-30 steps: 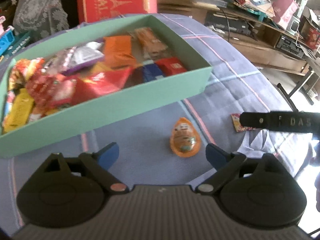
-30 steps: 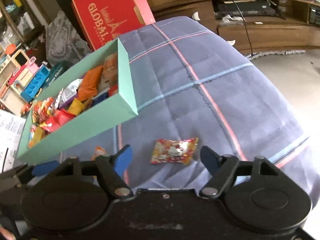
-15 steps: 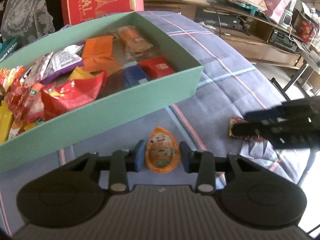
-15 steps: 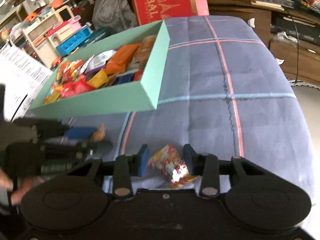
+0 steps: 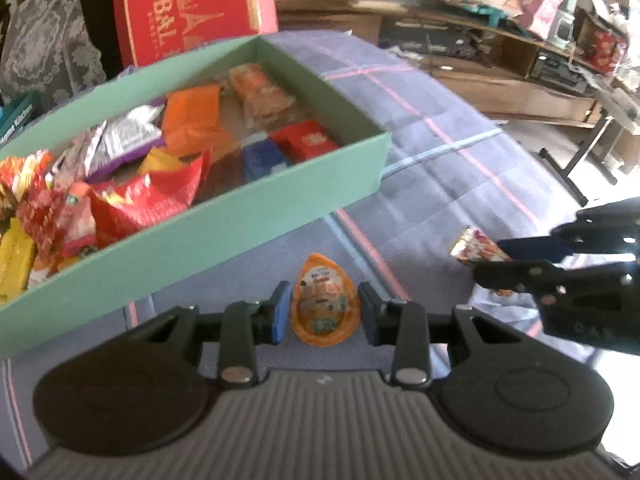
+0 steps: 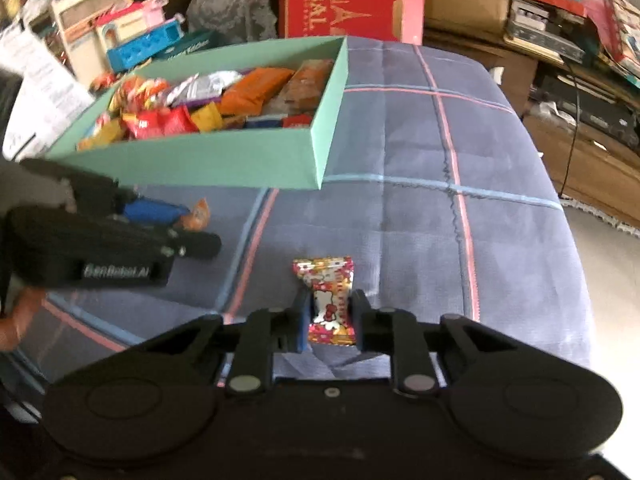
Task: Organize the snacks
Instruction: 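Lower both candies into the green tray and open both grippers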
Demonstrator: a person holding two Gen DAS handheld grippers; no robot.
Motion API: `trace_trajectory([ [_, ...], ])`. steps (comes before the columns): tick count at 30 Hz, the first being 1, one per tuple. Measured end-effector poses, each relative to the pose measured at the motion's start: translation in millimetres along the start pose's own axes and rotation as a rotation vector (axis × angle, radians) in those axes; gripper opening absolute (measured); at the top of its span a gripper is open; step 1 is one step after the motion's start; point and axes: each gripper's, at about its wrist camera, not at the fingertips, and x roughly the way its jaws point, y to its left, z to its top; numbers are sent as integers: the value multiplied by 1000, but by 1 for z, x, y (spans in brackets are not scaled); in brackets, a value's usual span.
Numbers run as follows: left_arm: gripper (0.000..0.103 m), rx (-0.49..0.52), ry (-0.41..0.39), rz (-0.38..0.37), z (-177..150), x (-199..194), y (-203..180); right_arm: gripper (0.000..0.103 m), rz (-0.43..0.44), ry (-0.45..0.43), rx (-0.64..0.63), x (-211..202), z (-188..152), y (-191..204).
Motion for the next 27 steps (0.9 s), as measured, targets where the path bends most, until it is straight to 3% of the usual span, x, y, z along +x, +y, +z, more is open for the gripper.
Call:
trace_trajectory([
  [5,35,-39,-98,-25,20,-41,13,21,47,-65,73,-21,24,0],
  [10,35,-79,-172,28,47,-66,41,21,111,-141,136,-32,63,6],
  [19,35,-163,-164,93,82,-56,94,21,169,-184,150,-9,135,35],
  [25,37,-171,-135,114,87,-42,113,23,162,-180,142,12,158,53],
  [26,40,-176,-129,117,86,-41,116,28,162,-180,143,15,160,56],
  [27,59,-181,-122,120,85,-39,119,32,157,-182,147,17,161,58],
])
